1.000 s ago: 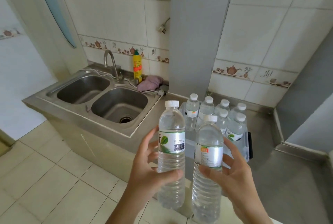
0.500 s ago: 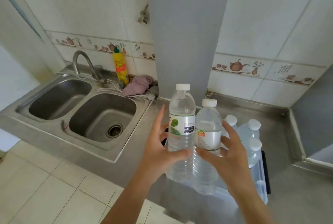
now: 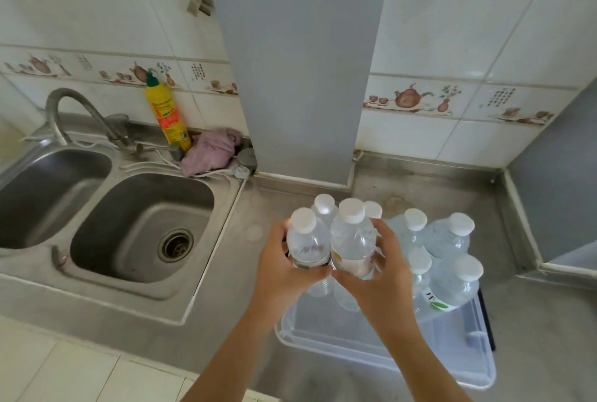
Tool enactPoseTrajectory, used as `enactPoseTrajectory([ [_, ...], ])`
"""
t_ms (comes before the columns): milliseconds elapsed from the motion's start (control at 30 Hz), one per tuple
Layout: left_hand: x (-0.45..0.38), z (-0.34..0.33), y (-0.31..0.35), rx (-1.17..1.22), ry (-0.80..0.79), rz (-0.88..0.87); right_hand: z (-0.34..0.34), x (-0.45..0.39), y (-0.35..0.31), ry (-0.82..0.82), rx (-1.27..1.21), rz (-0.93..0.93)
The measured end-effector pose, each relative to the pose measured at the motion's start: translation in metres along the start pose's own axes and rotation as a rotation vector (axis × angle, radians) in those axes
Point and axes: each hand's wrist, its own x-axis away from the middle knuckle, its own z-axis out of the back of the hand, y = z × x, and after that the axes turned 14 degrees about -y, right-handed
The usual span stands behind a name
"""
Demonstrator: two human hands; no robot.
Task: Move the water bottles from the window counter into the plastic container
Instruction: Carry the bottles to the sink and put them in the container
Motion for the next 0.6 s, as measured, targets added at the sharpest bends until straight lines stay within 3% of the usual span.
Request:
enactPoseTrajectory([
  [333,-0.007,0.001,-0.021,-0.188,-0.017,0.048,-0.016,0.0,0.014,0.094,0.115,-0.039],
  [600,-0.012,-0.005,-0.026,-0.448,-0.009,-0.074,-0.025,0.006,0.033,0.108,0.352,0.04],
])
